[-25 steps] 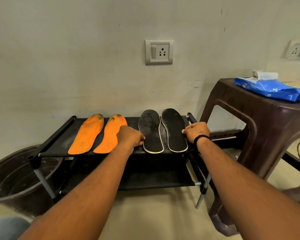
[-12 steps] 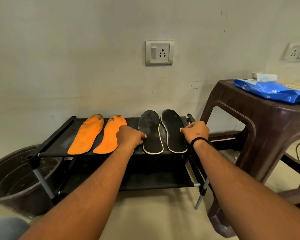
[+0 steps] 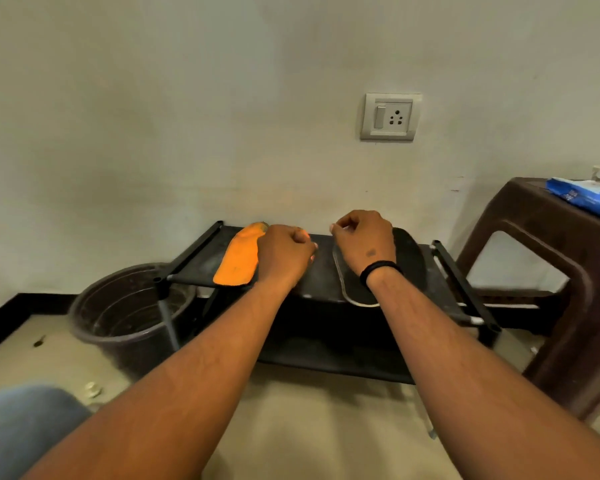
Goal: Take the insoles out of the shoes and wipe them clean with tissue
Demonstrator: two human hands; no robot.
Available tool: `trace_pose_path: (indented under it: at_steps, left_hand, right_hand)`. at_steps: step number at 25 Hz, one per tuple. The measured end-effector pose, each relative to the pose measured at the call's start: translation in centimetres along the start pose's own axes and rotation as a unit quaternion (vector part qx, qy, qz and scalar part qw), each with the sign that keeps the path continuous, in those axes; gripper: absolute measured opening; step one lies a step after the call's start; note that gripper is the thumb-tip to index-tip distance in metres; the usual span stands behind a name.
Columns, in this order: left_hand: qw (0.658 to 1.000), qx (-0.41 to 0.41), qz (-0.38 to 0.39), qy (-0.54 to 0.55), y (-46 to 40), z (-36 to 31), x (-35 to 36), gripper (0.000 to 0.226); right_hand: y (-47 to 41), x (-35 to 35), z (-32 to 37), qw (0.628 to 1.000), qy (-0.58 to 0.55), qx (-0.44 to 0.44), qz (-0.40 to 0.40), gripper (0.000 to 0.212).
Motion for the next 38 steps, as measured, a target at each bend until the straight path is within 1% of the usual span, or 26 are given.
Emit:
trace_pose_path:
  at_steps: [3, 6, 8, 10, 12, 14, 15, 17, 19, 20, 22, 23, 26, 27, 29, 31, 33, 34, 36, 37, 38]
  left_hand:
    - [0.999, -0.002, -0.036, -0.016, 1.3, 1.2, -5.7, 0.027]
    - [0.996, -0.047, -0.074, -0.015, 3.4, 4.1, -12.1, 0.026]
    - [0.993, -0.091, -0.079, -0.013, 5.1, 6.7, -16.0, 0.027]
    - [0.986, -0.157, -0.046, -0.03, 6.9, 10.1, -18.1, 0.029]
    - [0.967, -0.225, 0.02, -0.117, 9.2, 14.6, -19.7, 0.027]
    - [0.933, -0.273, 0.086, -0.22, 11.7, 19.4, -20.8, 0.02]
    - [0.914, -0.301, 0.109, -0.248, 13.1, 21.7, -21.1, 0.018]
    - [0.88, -0.363, 0.147, -0.269, 15.7, 25.8, -21.3, 0.022]
    - [0.85, -0.393, 0.202, -0.286, 17.8, 28.4, -20.7, 0.027]
    - [0.842, -0.402, 0.216, -0.288, 18.4, 29.5, -20.3, 0.028]
    - [0.842, -0.409, 0.209, -0.281, 19.3, 31.0, -19.6, 0.025]
    - [0.839, -0.404, 0.215, -0.295, 19.6, 31.8, -19.4, 0.025]
    - [0.812, -0.398, 0.259, -0.339, 21.1, 33.1, -18.4, 0.035]
    - [0.801, -0.403, 0.279, -0.344, 21.9, 33.7, -18.0, 0.039]
    - [0.783, -0.401, 0.303, -0.367, 23.1, 34.6, -17.3, 0.059]
    - [0.77, -0.436, 0.311, -0.349, 24.3, 35.6, -16.5, 0.078]
    - [0.764, -0.445, 0.323, -0.338, 24.9, 36.0, -16.1, 0.078]
    - [0.762, -0.43, 0.327, -0.357, 24.9, 36.4, -16.0, 0.076]
    - [0.76, -0.414, 0.331, -0.376, 24.8, 36.7, -15.9, 0.085]
    - [0.761, -0.415, 0.328, -0.375, 24.8, 36.7, -15.9, 0.09]
    - [0.763, -0.412, 0.325, -0.377, 24.7, 36.8, -15.8, 0.092]
  right_hand:
    - [2.4, 4.1, 4.9, 0.997, -0.022, -0.063, 0.05, 0.014]
    - [6.6, 8.4, 9.3, 0.987, -0.051, -0.118, 0.101, 0.014]
    - [9.9, 11.4, 11.3, 0.977, -0.073, -0.146, 0.14, 0.013]
    - [12.7, 14.2, 11.9, 0.968, -0.076, -0.152, 0.182, 0.012]
    - [15.8, 17.3, 11.8, 0.959, -0.062, -0.148, 0.234, 0.013]
    - [19.2, 20.2, 11.1, 0.945, -0.023, -0.132, 0.297, 0.015]
    - [20.7, 21.5, 10.5, 0.936, -0.003, -0.124, 0.329, 0.014]
    - [23.6, 23.6, 8.9, 0.915, 0.032, -0.113, 0.386, 0.012]
    - [26.1, 25.1, 7.0, 0.893, 0.075, -0.102, 0.432, 0.013]
    - [27.1, 25.7, 6.1, 0.881, 0.101, -0.1, 0.451, 0.014]
    - [29.1, 26.9, 4.4, 0.854, 0.14, -0.109, 0.489, 0.019]
    - [30.1, 27.5, 3.7, 0.84, 0.154, -0.117, 0.507, 0.023]
    - [32.2, 28.9, 2.2, 0.812, 0.179, -0.126, 0.541, 0.029]
    - [32.7, 29.3, 1.8, 0.803, 0.189, -0.13, 0.55, 0.031]
    - [33.5, 30.0, 1.0, 0.788, 0.2, -0.137, 0.566, 0.034]
    - [34.0, 30.6, 0.5, 0.78, 0.208, -0.137, 0.574, 0.036]
    - [34.7, 31.6, -0.1, 0.767, 0.22, -0.144, 0.585, 0.038]
    - [35.4, 32.1, -0.4, 0.751, 0.227, -0.153, 0.601, 0.047]
    - [36.7, 32.7, -0.8, 0.723, 0.242, -0.16, 0.627, 0.082]
    - [37.0, 32.8, -1.0, 0.723, 0.245, -0.154, 0.627, 0.089]
    - [37.2, 32.8, -1.0, 0.728, 0.245, -0.155, 0.621, 0.091]
Point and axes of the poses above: each hand's wrist, its own y-axis away from the middle knuckle, its own x-axis out of the palm, z = x × y, the point moved 6 cm from there along -y, towards the middle knuckle, and after that the axes turned 1 degree about -y, right-handed, at the moved point
